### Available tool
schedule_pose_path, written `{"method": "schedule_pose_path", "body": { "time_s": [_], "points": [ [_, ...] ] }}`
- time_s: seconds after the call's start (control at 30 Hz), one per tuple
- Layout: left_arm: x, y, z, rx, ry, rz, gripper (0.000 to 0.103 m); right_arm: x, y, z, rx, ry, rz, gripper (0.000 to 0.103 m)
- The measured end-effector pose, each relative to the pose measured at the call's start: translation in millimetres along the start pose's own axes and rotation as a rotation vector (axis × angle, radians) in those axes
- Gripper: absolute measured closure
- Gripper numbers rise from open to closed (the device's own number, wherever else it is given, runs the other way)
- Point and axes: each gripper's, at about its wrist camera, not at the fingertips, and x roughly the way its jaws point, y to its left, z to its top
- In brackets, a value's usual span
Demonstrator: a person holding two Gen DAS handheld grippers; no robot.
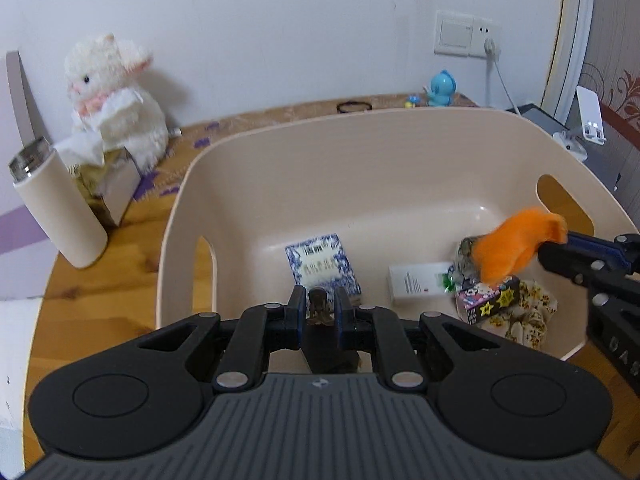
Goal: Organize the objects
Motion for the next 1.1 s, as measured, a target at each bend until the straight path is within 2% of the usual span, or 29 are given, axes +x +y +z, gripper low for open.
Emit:
{"method": "schedule_pose_path", "body": {
  "time_s": [0.03,0.07,0.1,0.13,0.23,0.27,0.3,0.37,0.53,0.83,0.97,1.1],
  "points": [
    [1,1,0,-0.006,0.004,-0.003,0.086,0,0,1,-0.001,0.007,-0.006,0.071],
    [1,2,0,-0.011,0.008,-0.003,0.077,-2,0,2,-0.001,0.008,-0.012,0.061],
    [0,2,0,-0.014,0.008,0.001,0.064,-5,0,2,-0.001,0.003,-0.015,0.056],
    [-2,2,0,-0.007,-0.003,-0.003,0.060,-7,0,2,-0.001,-0.002,-0.014,0.049],
    [-11,-5,0,0.022,-0.020,-0.005,0.043,-11,1,2,0.007,-0.015,-0.011,0.039],
    [-14,-6,1,0.025,-0.027,0.000,0.027,-13,1,1,0.013,-0.019,-0.009,0.035],
    [-17,-7,1,0.023,-0.043,0.007,0.020,-15,1,1,0.019,-0.024,-0.008,0.033],
    [-24,-6,1,0.010,-0.070,0.017,0.017,-20,0,2,0.024,-0.037,-0.008,0.027],
    [-36,-5,2,-0.006,-0.065,-0.018,0.017,-36,-3,2,0.036,-0.078,-0.021,0.018],
    [-59,-5,-3,-0.009,-0.094,0.004,0.016,-65,-6,-5,0.067,-0.121,-0.021,0.012],
    [-74,-6,-9,-0.008,-0.113,-0.019,0.016,-78,-7,-10,0.077,-0.132,-0.022,0.010],
    [-86,-11,-20,0.023,-0.131,-0.009,0.016,-95,-7,-18,0.081,-0.147,-0.024,0.006]
  ]
}}
